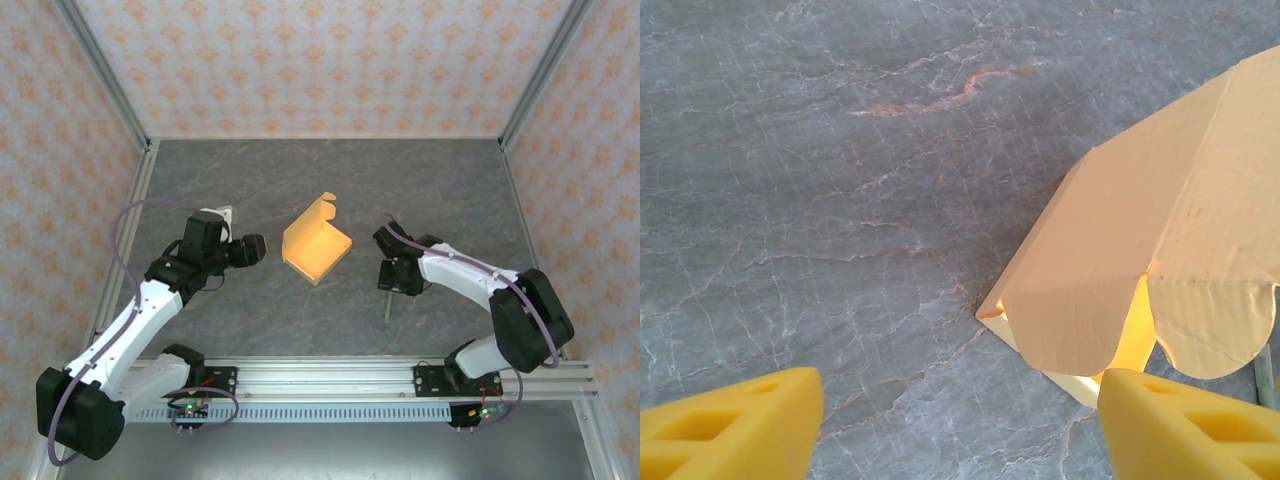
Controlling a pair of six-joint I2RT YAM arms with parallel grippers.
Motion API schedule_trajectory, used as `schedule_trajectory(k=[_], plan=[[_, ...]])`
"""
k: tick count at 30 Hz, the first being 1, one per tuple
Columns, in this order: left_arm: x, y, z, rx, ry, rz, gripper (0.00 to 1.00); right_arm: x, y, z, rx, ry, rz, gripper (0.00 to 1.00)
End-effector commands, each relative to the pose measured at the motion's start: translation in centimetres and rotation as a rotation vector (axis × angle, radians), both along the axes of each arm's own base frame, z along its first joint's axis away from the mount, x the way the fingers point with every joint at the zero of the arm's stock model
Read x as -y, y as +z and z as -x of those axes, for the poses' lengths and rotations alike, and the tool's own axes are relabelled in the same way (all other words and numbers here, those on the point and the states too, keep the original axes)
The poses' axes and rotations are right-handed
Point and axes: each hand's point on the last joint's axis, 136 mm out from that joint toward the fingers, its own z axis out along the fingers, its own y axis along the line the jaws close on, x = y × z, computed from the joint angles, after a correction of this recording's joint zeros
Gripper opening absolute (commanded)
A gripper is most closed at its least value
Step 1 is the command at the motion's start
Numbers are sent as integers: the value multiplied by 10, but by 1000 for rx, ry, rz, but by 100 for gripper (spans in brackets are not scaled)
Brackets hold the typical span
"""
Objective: Fold the paper box
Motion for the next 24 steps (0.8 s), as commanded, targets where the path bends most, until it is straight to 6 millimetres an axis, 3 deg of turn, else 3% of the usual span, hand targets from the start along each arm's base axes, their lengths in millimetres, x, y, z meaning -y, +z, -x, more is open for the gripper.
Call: schedule_trajectory(k=[1, 10, 13, 19, 24], plan=[[0, 18, -9, 60, 3, -13, 73, 2, -9, 2, -30, -22, 37, 41], [3, 14, -10, 55, -3, -10, 73, -3, -27, -6, -42, -23, 47, 21], [3, 13, -9, 52, -5, -14, 73, -3, -26, -7, -26, -35, 42, 20], [3, 6, -12, 47, -2, -19, 73, -13, 1, -20, 65, -70, -39, 16], [5, 2, -13, 43, -9, -18, 73, -55, 44, -39, 182, -93, -214, 15]])
